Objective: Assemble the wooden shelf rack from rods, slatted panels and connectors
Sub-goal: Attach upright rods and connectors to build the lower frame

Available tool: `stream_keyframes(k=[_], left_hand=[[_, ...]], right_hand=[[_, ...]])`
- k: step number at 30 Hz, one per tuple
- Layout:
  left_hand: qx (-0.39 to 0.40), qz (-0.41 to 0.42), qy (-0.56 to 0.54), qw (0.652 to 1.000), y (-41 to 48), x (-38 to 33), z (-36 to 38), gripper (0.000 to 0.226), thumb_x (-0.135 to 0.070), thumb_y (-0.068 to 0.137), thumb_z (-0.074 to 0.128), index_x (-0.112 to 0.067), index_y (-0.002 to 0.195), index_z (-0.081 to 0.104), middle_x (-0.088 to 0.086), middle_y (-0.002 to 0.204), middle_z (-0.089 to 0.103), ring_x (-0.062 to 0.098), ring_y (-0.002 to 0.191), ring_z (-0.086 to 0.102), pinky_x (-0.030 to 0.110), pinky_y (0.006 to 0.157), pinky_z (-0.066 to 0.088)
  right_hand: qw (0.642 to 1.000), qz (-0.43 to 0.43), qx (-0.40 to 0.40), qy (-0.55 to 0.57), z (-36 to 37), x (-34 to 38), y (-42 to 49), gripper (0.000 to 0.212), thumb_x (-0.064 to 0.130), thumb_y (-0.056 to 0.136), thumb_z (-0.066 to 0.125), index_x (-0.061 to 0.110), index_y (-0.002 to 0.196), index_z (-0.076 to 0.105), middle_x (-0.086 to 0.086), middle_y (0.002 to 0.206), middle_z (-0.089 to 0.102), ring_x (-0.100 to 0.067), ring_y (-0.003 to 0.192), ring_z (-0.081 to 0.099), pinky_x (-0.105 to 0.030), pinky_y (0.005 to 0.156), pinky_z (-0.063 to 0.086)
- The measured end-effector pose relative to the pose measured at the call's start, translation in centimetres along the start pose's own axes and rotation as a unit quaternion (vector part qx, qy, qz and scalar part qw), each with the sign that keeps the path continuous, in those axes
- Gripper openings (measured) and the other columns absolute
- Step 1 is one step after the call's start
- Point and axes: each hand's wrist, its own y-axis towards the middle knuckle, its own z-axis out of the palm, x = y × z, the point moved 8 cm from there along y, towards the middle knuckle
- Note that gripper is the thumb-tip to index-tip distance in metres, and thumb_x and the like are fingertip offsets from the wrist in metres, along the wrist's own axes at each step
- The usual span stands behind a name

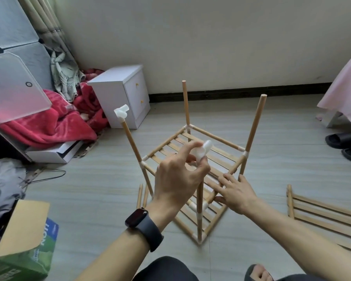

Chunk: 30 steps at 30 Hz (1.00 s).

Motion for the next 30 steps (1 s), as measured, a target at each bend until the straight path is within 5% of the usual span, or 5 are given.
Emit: stream_keyframes(k=[4, 9, 17, 22, 30], left_hand=[[0.014, -0.017, 0.035, 0.999, 1.1, 0.6, -0.2, 0.037, -0.059, 0.090, 0.065, -0.037, 0.119, 0.067, -0.018, 0.079, 0.067, 0.004, 0.075, 0.063, 0.012, 0.063, 0.043], [0.064, -0.013, 0.014, 0.998, 2.4, 2.3, 0.1, 0.034, -0.044, 0.096, 0.064, -0.033, 0.129, 0.065, -0.032, 0.080, 0.043, 0.009, 0.084, 0.055, 0.023, 0.071, 0.044], [0.162, -0.050, -0.063, 0.983, 4.1, 6.9, -0.1, 0.026, -0.031, 0.103, 0.055, -0.036, 0.127, 0.061, 0.004, 0.102, 0.068, 0.019, 0.089, 0.068, 0.035, 0.076, 0.058], [0.132, -0.050, -0.115, 0.983, 3.9, 6.8, 0.9, 0.015, -0.038, 0.106, 0.040, -0.035, 0.118, 0.047, 0.016, 0.086, 0.061, 0.031, 0.078, 0.062, 0.052, 0.068, 0.056], [0.039, -0.081, -0.166, 0.982, 4.8, 7.6, 1.2, 0.017, -0.041, 0.098, 0.060, -0.031, 0.100, 0.046, -0.005, 0.057, 0.050, 0.006, 0.044, 0.046, 0.027, 0.040, 0.043]], right_hand=[[0.999, 0.030, 0.014, -0.002, -0.2, 0.1, -0.5, 0.062, 0.064, 0.102, 0.022, 0.041, 0.159, 0.013, -0.004, 0.151, 0.038, -0.029, 0.144, 0.027, -0.054, 0.105, 0.034], [0.998, 0.062, 0.011, 0.009, -0.2, 0.2, -0.2, 0.062, 0.066, 0.102, 0.019, 0.037, 0.157, 0.019, -0.007, 0.148, 0.044, -0.031, 0.136, 0.035, -0.049, 0.099, 0.035], [0.994, 0.078, -0.001, 0.077, 0.3, 1.5, 0.6, 0.057, 0.063, 0.103, 0.017, 0.038, 0.154, 0.023, 0.000, 0.141, 0.051, -0.029, 0.133, 0.038, -0.061, 0.107, 0.028], [0.994, 0.061, -0.020, 0.083, -0.2, 2.1, 1.2, 0.054, 0.064, 0.103, 0.016, 0.036, 0.147, 0.032, 0.000, 0.128, 0.059, -0.028, 0.121, 0.044, -0.046, 0.093, 0.038], [0.990, 0.064, -0.048, 0.115, 1.0, 3.1, 1.9, 0.066, 0.069, 0.093, -0.002, 0.035, 0.138, 0.033, 0.003, 0.113, 0.061, -0.023, 0.111, 0.043, -0.040, 0.078, 0.039]])
